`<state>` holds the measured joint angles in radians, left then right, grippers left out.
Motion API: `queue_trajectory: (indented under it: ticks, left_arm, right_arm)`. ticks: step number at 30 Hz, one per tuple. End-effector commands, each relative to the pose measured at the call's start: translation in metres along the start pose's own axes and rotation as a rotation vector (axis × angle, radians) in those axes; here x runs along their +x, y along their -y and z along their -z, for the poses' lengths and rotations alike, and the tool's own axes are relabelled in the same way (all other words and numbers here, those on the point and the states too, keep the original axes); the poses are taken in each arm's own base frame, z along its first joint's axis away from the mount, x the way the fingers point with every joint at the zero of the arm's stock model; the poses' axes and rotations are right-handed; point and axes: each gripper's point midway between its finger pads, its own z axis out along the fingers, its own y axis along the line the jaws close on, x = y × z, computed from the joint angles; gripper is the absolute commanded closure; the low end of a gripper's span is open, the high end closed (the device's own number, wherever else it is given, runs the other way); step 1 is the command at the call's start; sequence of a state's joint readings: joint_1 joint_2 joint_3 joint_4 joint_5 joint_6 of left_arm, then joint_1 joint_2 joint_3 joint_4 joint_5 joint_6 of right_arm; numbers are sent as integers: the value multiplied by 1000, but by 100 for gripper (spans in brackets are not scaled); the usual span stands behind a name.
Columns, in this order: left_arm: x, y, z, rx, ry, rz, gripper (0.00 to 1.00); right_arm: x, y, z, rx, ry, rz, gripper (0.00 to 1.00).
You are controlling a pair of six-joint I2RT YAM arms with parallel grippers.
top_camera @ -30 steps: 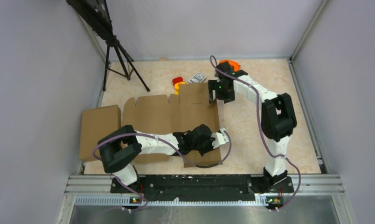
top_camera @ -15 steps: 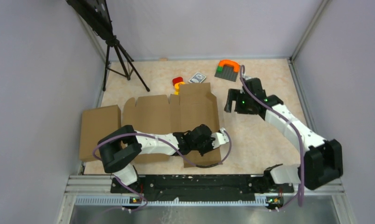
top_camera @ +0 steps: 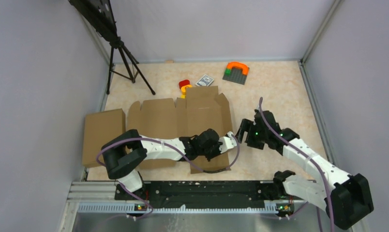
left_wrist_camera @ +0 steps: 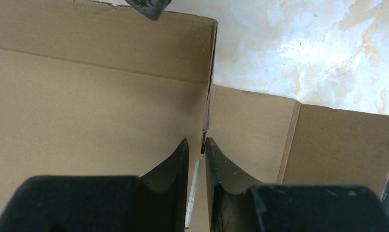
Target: Fold the paper box
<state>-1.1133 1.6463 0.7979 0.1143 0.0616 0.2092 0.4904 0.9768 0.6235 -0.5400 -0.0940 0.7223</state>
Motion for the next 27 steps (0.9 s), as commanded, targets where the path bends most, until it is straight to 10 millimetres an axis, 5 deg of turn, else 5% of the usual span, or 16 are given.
queue_trajectory:
  ticks: [1, 5, 9, 16, 20, 23, 27]
  left_arm:
    - [-15, -10, 8, -37, 43, 15, 80]
    - [-19, -10, 13, -36, 53, 27, 74]
    - [-33, -13, 29, -48, 82, 67, 56]
    - [-44, -32, 85, -181, 113, 218, 47]
    - [-29, -56, 130, -347, 122, 468, 35]
    - [-4, -69, 169, -447, 122, 718, 16]
    - [26, -83, 199, -429, 177, 983, 5]
  right_arm:
    - [-10, -22, -2, -89, 38, -27, 21]
    - [-29, -36, -13, -102, 53, 16, 17]
    - [-39, -44, -37, -93, 25, 40, 17]
    - [-48, -65, -61, -158, -19, 83, 26]
    - [-57, -70, -66, -153, -18, 120, 40]
    - [-60, -70, -70, -142, -25, 140, 54]
    - [-63, -65, -75, -107, -26, 158, 64]
